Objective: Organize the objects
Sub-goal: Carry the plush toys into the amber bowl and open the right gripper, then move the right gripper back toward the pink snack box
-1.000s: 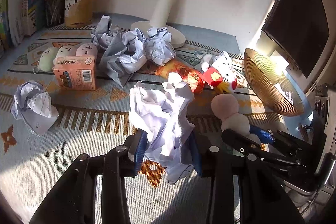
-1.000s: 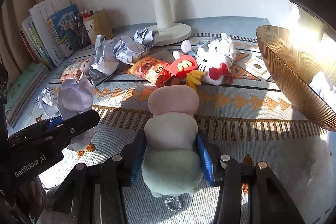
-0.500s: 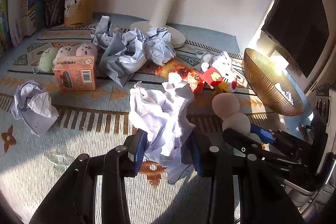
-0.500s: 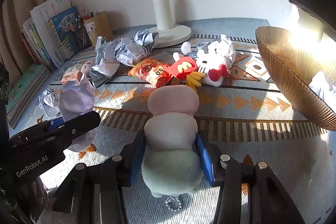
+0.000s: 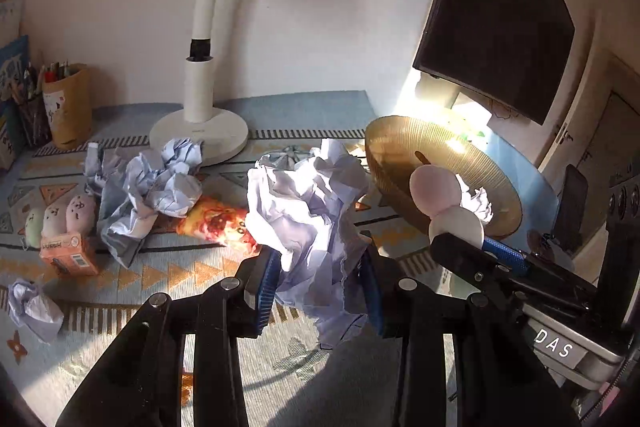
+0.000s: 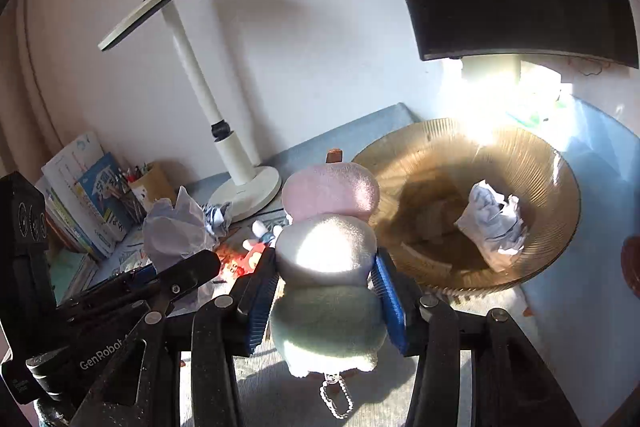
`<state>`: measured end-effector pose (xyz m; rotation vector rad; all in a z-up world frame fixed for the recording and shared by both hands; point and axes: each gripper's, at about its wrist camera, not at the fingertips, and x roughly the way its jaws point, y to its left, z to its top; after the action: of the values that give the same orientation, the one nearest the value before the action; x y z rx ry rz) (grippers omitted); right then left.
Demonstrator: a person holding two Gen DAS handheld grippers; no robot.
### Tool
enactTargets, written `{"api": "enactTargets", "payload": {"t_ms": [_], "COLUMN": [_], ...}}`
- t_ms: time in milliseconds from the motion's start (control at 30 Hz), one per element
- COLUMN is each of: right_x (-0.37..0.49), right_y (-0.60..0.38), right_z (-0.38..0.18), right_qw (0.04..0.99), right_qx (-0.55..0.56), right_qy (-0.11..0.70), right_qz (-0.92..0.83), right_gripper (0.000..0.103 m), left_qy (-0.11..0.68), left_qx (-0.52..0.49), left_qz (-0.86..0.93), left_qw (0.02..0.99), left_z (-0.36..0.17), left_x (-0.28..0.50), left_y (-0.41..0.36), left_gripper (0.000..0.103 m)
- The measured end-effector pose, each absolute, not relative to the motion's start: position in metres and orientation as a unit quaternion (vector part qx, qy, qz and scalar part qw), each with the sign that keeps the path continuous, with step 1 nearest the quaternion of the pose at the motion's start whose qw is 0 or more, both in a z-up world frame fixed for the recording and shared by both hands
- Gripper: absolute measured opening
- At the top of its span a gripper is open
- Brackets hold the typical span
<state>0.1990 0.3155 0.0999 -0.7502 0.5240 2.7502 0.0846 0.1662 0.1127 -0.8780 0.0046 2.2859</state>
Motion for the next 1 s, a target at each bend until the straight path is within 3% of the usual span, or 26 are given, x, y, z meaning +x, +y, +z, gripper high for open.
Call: {"api": "enactTargets", "payload": {"t_ms": [267,333,367,400,467,633,900,933,1000], "right_x": [0.177,0.171,0.170,0.173,0.180,0.202,0.192,0.188,0.177], "right_y": [0.396,0.413,0.421,0.428,0.435,0.414,0.297,0.282,0.257], "right_z": [0.114,0.110,0.107,0.104,0.104,0.115,0.122,0.116,0.097], "right_qw": [0.158,0.152,0.155,0.161,0.157,0.128,0.039,0.037,0.030], "right_qx": [-0.271,-0.270,-0.272,-0.272,-0.268,-0.250,-0.266,-0.274,-0.294], "right_qy": [0.200,0.211,0.220,0.232,0.248,0.252,0.196,0.184,0.171], "right_qz": [0.928,0.927,0.924,0.920,0.918,0.926,0.943,0.943,0.940], "right_gripper": [0.047,0.055,0.065,0.066,0.066,0.066,0.066,0.066,0.066], "left_qy": [-0.019,-0.013,-0.005,-0.002,-0.009,-0.026,-0.058,-0.061,-0.062], "left_qx": [-0.344,-0.334,-0.337,-0.342,-0.364,-0.363,-0.332,-0.326,-0.315], "left_qz": [0.841,0.842,0.847,0.847,0.832,0.837,0.870,0.876,0.894], "left_qw": [0.417,0.423,0.410,0.406,0.418,0.409,0.359,0.349,0.313], "left_z": [0.121,0.117,0.114,0.110,0.104,0.107,0.120,0.120,0.116], "left_x": [0.040,0.035,0.030,0.027,0.022,0.034,0.083,0.088,0.097], "left_y": [0.275,0.293,0.300,0.305,0.305,0.269,0.156,0.141,0.111], "left_gripper": [0.035,0.049,0.058,0.063,0.063,0.064,0.065,0.066,0.083]}}
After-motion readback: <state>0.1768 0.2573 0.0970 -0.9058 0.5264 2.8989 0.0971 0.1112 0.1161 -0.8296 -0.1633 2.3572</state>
